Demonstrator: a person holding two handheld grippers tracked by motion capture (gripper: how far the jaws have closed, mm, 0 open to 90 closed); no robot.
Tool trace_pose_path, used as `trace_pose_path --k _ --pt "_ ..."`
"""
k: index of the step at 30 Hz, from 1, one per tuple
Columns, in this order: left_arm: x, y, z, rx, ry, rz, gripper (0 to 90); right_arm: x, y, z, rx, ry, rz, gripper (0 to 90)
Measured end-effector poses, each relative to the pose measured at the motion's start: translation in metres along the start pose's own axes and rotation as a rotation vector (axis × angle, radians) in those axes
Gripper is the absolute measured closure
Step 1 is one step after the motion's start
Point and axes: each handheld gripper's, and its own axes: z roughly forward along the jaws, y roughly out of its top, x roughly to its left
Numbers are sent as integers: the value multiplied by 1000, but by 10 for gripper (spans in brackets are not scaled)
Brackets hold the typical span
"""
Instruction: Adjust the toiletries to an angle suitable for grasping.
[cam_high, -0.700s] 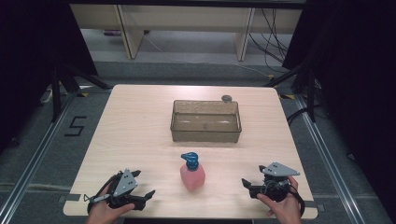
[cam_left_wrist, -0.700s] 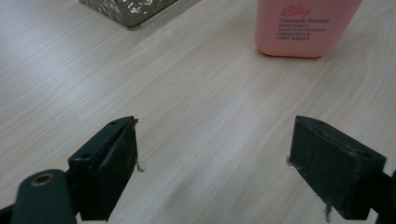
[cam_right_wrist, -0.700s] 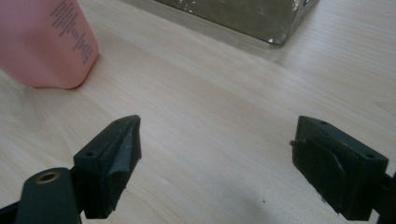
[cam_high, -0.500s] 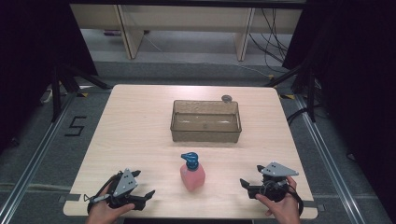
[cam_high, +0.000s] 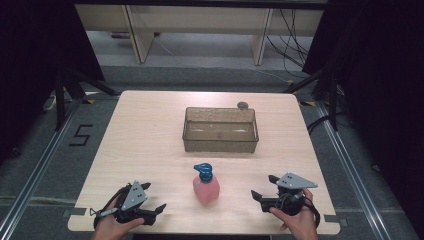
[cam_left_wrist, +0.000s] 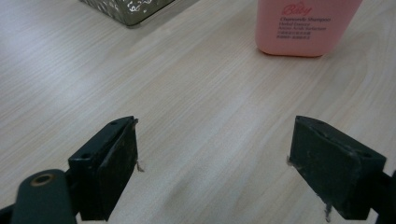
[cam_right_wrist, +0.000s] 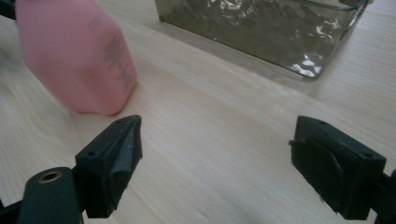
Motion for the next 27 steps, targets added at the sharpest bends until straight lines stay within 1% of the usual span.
trace_pose_path --k 1,2,3,4,5,6,7,8,9,10,11,12,13,14,15,16,17,18,19,20,21,22,23,24,25,26,27 --pt "0 0 0 -3 2 -1 149 4 1 1 -1 14 25 169" --pt "0 0 0 -3 2 -1 149 3 2 1 -13 12 1 168" --pt "0 0 0 -3 4 0 149 4 3 2 -17 26 4 167" --pt "0 0 0 -4 5 1 149 4 4 2 -24 31 -8 167" --pt "0 0 0 -4 5 1 149 4 4 2 -24 31 -8 167" --pt "-1 0 1 -12 5 -9 149 5 5 2 -26 26 -6 168" --pt "0 0 0 2 -1 3 149 8 7 2 -34 37 -6 179" --pt "0 0 0 2 -1 3 149 8 7 2 -34 37 -6 179" --pt "0 0 0 0 -1 -1 149 8 7 1 -33 41 -20 183" --pt "0 0 0 0 -1 0 149 9 8 1 -33 49 -24 181" --pt "0 0 0 -1 1 1 149 12 9 1 -29 53 6 180" --pt "0 0 0 -1 0 1 149 11 10 1 -39 44 -26 180" --pt "0 0 0 0 -1 -1 149 11 10 2 -48 46 -34 180" --pt "0 0 0 0 -1 0 149 15 11 2 -44 61 2 181" --pt "0 0 0 -1 1 1 149 14 13 2 -48 68 -33 182" --pt "0 0 0 -1 1 1 149 18 13 2 -42 68 2 185" --pt "0 0 0 -1 0 0 149 18 13 2 -42 68 2 185" --pt "0 0 0 -3 1 -1 149 16 15 3 -52 75 -38 188" --pt "1 0 -1 9 12 9 149 18 16 3 -52 85 -38 192" --pt "1 0 -1 9 12 9 149 18 17 4 -56 74 -53 192" --pt "1 0 0 0 9 9 149 18 17 4 -56 74 -53 192" --pt "0 0 0 1 -1 -1 149 18 17 4 -62 77 -64 194" --pt "1 0 -1 16 4 12 149 20 18 4 -64 76 -53 198" --pt "1 0 -1 17 9 13 149 22 19 5 -62 83 -48 199" --pt "1 0 0 13 8 15 149 22 20 7 -70 95 -58 200" --pt "0 0 0 -1 1 2 149 24 20 7 -67 93 -48 203" --pt "0 0 0 2 -1 -4 149 25 21 8 -76 102 -51 205"
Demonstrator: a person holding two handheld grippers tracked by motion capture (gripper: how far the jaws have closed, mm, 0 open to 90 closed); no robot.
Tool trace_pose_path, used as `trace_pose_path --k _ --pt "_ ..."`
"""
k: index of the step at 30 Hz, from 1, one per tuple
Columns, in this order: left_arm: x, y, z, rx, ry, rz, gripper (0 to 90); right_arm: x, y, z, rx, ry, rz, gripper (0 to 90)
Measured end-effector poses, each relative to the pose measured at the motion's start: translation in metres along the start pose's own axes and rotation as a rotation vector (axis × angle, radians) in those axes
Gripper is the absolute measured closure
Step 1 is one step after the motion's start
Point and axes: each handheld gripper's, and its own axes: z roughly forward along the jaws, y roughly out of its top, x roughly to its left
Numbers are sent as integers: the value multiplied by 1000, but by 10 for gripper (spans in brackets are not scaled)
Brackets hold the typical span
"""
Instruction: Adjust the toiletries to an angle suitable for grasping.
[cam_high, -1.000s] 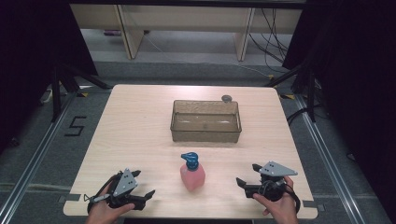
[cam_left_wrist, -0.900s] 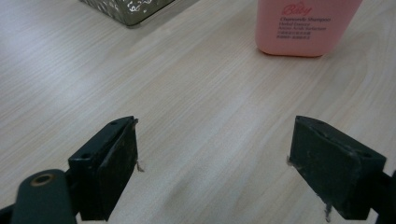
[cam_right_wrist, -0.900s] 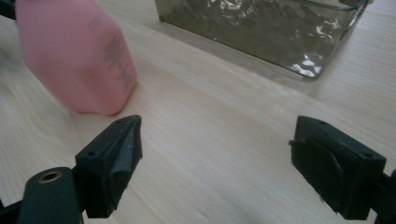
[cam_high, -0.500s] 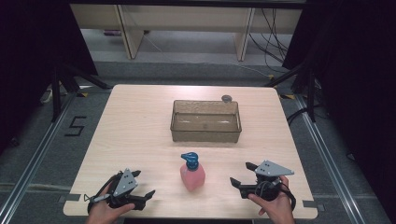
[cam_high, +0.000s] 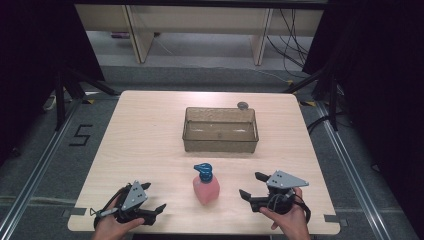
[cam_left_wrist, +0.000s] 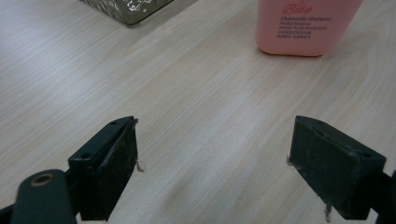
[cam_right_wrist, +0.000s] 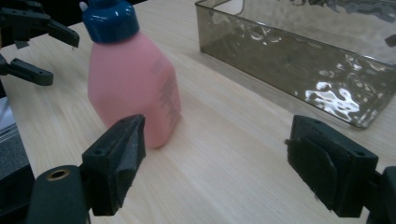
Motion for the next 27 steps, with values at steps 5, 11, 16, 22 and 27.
trace_pose_path --k 5,11,16,22,27 --pt "1 0 -1 14 8 14 149 3 6 5 4 27 -17 215" --pt "1 0 0 14 18 16 149 6 11 13 -6 57 -26 227" --pt "1 0 -1 14 9 14 149 10 16 20 -10 67 -42 233" --pt "0 1 0 -13 16 -5 149 14 20 25 -16 91 -61 239" --pt "1 1 1 17 14 19 149 15 22 28 -20 99 -66 245"
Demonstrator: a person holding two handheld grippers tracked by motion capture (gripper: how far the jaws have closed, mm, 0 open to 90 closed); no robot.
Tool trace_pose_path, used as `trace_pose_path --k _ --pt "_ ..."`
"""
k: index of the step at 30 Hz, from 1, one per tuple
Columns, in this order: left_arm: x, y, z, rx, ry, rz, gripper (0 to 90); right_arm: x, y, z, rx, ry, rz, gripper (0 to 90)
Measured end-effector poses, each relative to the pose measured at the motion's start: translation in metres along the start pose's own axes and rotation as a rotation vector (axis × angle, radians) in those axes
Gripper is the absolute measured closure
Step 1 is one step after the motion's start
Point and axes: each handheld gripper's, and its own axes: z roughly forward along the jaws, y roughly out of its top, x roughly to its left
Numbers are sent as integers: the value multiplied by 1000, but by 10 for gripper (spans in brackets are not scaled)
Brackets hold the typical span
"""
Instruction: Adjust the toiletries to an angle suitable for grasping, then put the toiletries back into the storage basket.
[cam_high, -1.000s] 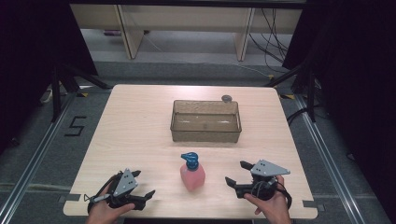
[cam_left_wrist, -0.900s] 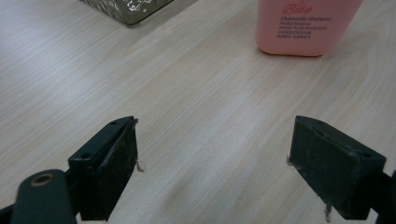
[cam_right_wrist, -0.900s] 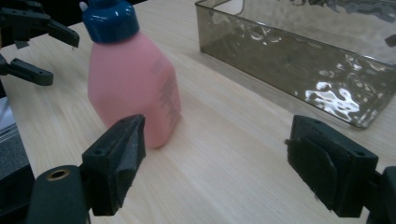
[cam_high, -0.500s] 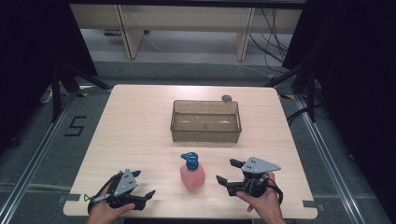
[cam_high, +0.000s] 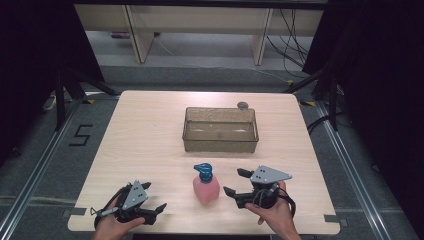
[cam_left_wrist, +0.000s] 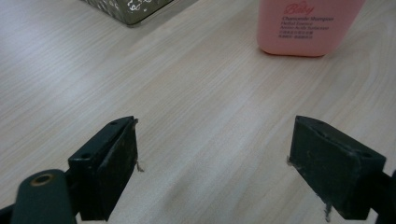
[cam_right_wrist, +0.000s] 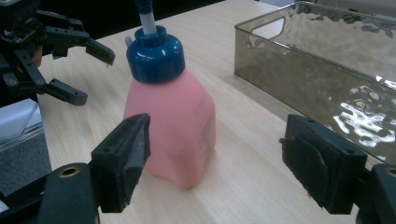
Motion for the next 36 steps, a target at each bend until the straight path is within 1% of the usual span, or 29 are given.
trace_pose_path --k 1,2,3,4,5,7,8,9,11,13,14,15,16,17,18,19,20,21,22,24,25,26,27,29,30,32,33,34,36 --pt "0 0 0 -4 -3 0 149 1 0 0 1 2 11 247" --pt "0 1 1 -9 -6 0 149 0 0 1 0 3 0 248" --pt "0 1 1 -2 -15 4 149 1 1 2 -1 7 6 248" --pt "-3 1 3 -22 -9 -21 149 1 0 3 -3 7 2 249" --pt "-2 1 3 -15 -5 -16 149 1 2 5 -10 16 -11 249" --pt "-3 1 4 -18 -13 -23 149 2 3 5 -6 18 1 250" --pt "-2 1 4 -11 -17 -24 149 4 4 8 -23 33 0 250" --pt "-2 1 4 -13 -16 -23 149 2 6 9 -18 26 -25 250" --pt "-3 1 4 -23 -7 -27 149 4 7 10 -12 26 -18 251" --pt "-1 1 2 -4 2 -7 149 5 10 14 -21 36 -23 252" --pt "-1 1 2 -4 2 -7 149 5 10 14 -21 36 -23 252" --pt "-1 1 2 -3 -5 -2 149 6 10 15 -19 56 -15 252" --pt "-1 0 2 -3 -4 -3 149 8 11 15 -7 48 -7 252" --pt "-1 0 2 -2 2 -4 149 6 12 17 -20 52 -32 252" --pt "-1 1 2 -4 1 -1 149 9 13 19 -22 64 -6 251" --pt "-1 1 2 -2 0 0 149 7 14 18 -12 51 -32 252" --pt "-1 1 2 -5 -5 1 149 8 15 20 -17 56 -35 252" --pt "-1 1 2 -2 1 -1 149 8 16 22 -21 70 -27 252" --pt "-1 1 2 -4 -1 0 149 9 17 22 -14 57 -29 251" --pt "-1 1 2 1 -6 -1 149 10 18 25 -24 72 -9 251" --pt "-1 0 2 -1 -7 -3 149 9 19 26 -21 77 -16 251" --pt "-1 0 2 -3 -11 2 149 8 19 27 -35 66 -37 251" --pt "-1 0 2 -4 -11 -1 149 10 20 28 -20 85 -2 251" --pt "-1 1 2 -6 -9 -1 149 11 21 29 -27 87 10 252" --pt "-1 1 2 -7 -6 -6 149 9 21 32 -43 99 -26 252" --pt "-1 1 3 -14 -4 -11 149 10 23 33 -27 100 -27 253" --pt "-3 0 4 -25 -14 -28 149 12 23 35 -34 105 -27 253" --pt "-2 0 3 -1 -9 -3 149 13 23 36 -28 111 -24 254" --pt "-2 0 3 -2 1 2 149 14 24 38 -27 114 -33 256"
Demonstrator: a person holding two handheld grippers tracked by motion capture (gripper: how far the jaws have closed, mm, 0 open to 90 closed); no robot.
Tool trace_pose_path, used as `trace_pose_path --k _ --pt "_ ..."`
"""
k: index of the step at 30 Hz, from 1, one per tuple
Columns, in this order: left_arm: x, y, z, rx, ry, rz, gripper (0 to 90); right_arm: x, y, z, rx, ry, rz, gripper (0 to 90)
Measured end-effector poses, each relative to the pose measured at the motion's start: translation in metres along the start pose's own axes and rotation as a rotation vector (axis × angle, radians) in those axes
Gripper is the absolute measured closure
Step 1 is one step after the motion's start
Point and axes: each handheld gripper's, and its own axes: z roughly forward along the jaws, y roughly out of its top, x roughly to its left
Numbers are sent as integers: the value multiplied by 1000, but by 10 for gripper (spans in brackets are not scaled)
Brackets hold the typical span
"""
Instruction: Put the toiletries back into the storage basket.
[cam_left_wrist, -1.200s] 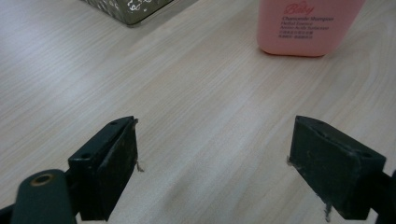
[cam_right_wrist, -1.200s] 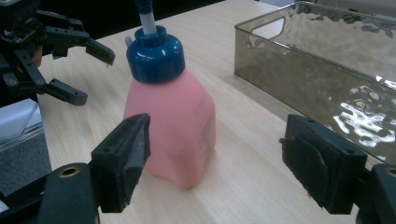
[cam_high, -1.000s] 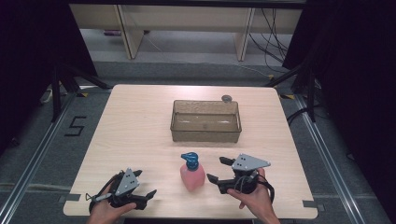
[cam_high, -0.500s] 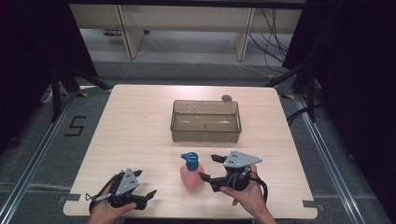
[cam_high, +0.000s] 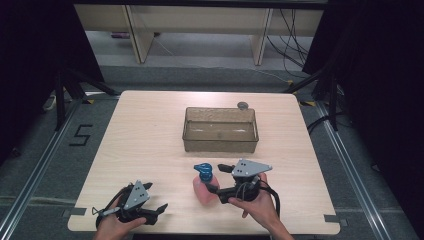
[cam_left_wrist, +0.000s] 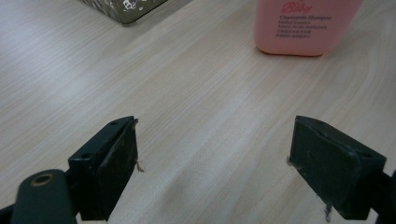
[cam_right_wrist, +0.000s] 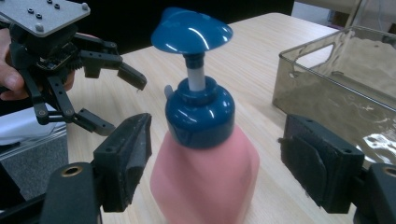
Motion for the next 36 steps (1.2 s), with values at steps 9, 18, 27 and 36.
trace_pose_path --k 9,18,27,36 --pt "-1 1 -3 -27 0 -18 149 0 4 19 12 30 -33 290" --pt "2 1 -5 -11 -4 -2 149 1 5 24 18 54 -19 350" --pt "1 -1 -4 -27 -7 -19 149 0 4 29 13 64 -45 410" --pt "0 0 -4 -23 -4 -12 149 -4 2 32 1 67 -52 468"
